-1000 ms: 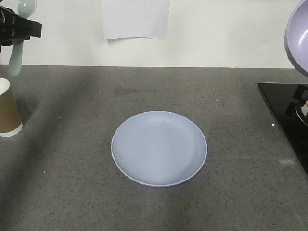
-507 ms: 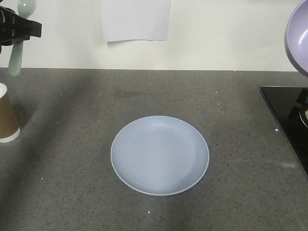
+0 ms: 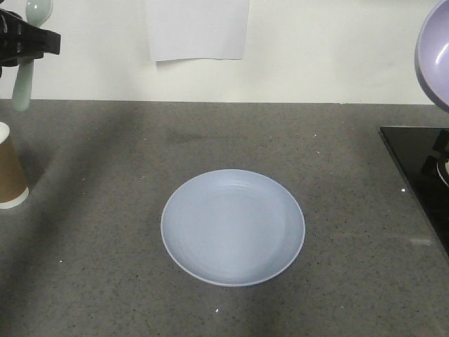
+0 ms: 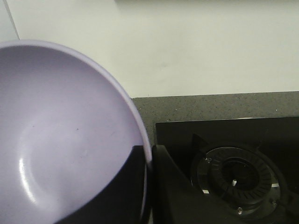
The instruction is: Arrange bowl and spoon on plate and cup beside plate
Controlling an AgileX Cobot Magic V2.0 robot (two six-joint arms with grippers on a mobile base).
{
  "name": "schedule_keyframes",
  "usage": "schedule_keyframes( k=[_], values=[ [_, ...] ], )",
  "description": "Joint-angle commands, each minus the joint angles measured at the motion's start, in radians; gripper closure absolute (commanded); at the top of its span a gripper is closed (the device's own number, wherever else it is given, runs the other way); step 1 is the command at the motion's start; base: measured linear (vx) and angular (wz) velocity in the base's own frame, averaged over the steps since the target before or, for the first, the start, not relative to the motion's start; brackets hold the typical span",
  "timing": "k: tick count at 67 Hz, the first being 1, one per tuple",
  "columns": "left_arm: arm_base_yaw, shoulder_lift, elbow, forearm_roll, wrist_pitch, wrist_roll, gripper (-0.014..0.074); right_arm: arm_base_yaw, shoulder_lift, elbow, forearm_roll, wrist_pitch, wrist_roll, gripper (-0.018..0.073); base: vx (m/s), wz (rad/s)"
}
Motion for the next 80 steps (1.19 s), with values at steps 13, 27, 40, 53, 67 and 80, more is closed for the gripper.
schedule_keyframes(
  k=[13,27,40,53,67,80],
  values=[
    [-0.007,-0.036,-0.028,-0.007,-0.059,-0.003,0.0603,-0.006,-0.01,-0.03,0.0,-0.081,-0.006,0.0567,0.0,0.0],
    [-0.007,-0.036,-0.028,-0.007,-0.059,-0.003,0.0603,-0.006,-0.01,-0.03,0.0,-0.081,-0.006,0.0567,0.0,0.0],
    [-0.007,-0.036,-0.028,-0.007,-0.059,-0.003,0.0603,-0.006,-0.01,-0.03,0.0,-0.081,-0.006,0.0567,0.0,0.0],
    [-0.007,-0.036,-0.028,-0.007,-0.059,-0.003,0.0603,-0.006,-0.01,-0.03,0.0,-0.081,-0.006,0.0567,0.0,0.0],
    [-0.007,-0.036,-0.028,-0.007,-0.059,-0.003,0.0603,-0.006,-0.01,-0.03,-0.001,-0.084,-0.006,0.0567,0.0,0.0],
    [-0.007,-0.036,-0.028,-0.007,-0.059,-0.003,0.0603,-0.006,-0.01,-0.03,-0.001,-0.087,-0.006,0.0567,0.0,0.0]
  ],
)
